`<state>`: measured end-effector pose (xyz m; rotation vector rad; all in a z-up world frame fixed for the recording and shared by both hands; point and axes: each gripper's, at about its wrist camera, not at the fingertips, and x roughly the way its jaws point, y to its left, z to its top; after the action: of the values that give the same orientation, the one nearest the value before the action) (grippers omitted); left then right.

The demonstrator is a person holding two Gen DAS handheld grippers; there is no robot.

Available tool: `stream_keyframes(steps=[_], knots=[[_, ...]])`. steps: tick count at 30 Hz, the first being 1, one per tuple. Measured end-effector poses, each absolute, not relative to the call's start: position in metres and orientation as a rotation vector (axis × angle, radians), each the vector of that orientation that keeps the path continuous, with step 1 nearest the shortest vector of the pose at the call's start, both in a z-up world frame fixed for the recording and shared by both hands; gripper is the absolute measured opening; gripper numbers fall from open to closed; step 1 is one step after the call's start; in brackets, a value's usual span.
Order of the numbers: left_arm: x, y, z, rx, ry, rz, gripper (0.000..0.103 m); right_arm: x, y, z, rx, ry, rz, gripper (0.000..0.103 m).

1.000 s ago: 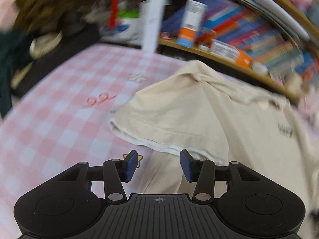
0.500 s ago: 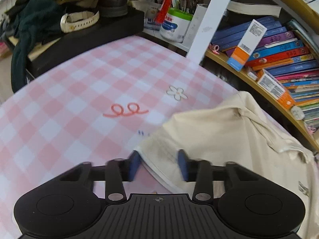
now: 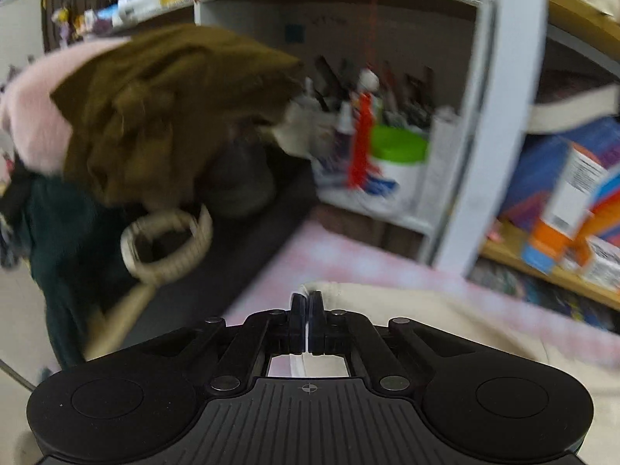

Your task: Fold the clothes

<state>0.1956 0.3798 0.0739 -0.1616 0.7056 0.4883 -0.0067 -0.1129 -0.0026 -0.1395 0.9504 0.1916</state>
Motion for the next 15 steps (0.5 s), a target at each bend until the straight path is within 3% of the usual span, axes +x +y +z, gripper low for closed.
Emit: stream_keyframes(steps=[6, 10, 13, 15], knots=[[0.210, 0.399, 0.065, -0.145, 0.709, 0.565, 0.000, 0.003, -0.096, -0.003, -0.164, 0.947, 0.234, 0.025], [0.203, 0.403, 0.055, -0.160, 0.772, 0.534, 0.008, 0.005, -0.094, -0.002, -0.172, 0.940, 0.239, 0.026], [0.185, 0.396, 0.051, -0.100, 0.801, 0.503, 0.027, 0.006, -0.096, -0.002, -0.170, 0.937, 0.244, 0.026], [0.166, 0.388, 0.052, -0.050, 0.811, 0.482, 0.053, 0.006, -0.096, -0.002, -0.173, 0.932, 0.243, 0.026]])
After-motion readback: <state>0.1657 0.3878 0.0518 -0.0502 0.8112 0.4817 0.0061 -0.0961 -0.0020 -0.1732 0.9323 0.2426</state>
